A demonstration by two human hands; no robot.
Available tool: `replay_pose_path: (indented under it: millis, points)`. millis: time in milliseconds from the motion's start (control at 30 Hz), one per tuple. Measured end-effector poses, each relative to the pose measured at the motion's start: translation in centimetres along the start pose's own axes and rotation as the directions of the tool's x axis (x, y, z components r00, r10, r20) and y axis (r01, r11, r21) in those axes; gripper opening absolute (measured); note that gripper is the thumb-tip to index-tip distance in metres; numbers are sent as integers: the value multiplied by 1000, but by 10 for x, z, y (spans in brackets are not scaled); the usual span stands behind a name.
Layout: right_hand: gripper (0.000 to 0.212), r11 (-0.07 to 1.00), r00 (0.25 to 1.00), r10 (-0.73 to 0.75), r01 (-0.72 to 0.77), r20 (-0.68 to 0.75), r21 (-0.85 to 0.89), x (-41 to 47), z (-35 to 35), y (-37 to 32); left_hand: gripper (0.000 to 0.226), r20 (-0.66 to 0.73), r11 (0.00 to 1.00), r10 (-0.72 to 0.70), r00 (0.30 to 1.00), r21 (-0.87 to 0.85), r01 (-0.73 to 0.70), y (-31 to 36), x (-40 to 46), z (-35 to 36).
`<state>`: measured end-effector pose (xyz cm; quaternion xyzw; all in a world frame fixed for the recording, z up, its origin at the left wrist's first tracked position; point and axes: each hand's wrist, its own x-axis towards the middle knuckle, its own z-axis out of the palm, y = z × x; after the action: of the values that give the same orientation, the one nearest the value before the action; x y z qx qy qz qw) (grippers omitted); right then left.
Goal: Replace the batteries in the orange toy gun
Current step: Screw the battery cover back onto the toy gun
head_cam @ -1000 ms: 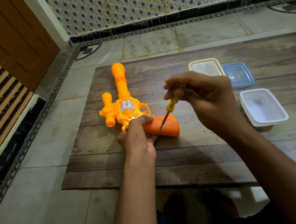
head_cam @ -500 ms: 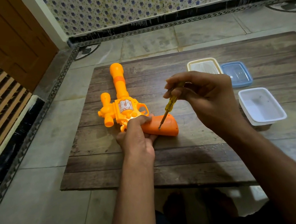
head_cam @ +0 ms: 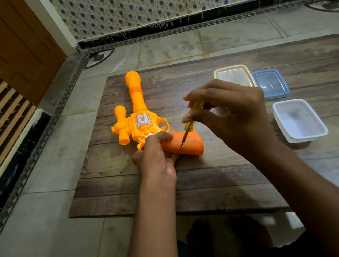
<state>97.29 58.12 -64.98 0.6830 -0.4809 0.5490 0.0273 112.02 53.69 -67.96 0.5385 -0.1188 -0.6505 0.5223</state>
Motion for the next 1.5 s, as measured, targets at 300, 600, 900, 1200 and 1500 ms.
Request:
replay_pose_path:
  millis: [300,600,900,1200,1500]
  points:
    - [32,970,993,58,-81,105,228,-2,8,-3,56,44,1000,-13,999,7,12,-1,2,-3]
    - [26,971,991,111,-123,70,205,-2,7,1,62,23,1000,-10,1000,26,9,-1,8,-2]
    - [28,978,993,55,-75,108,192,-1,7,-5,65,27,1000,-11,1000,16,11,0,5,-3]
    - [25,976,994,85,-96,68,194,0,13,-6,57,27,1000,4,1000,16,-4,0,1,-1]
    - [20,990,996,84,-85,10,116,1,18,-9,60,38,1000,13,999,0,-13,1,1,-1]
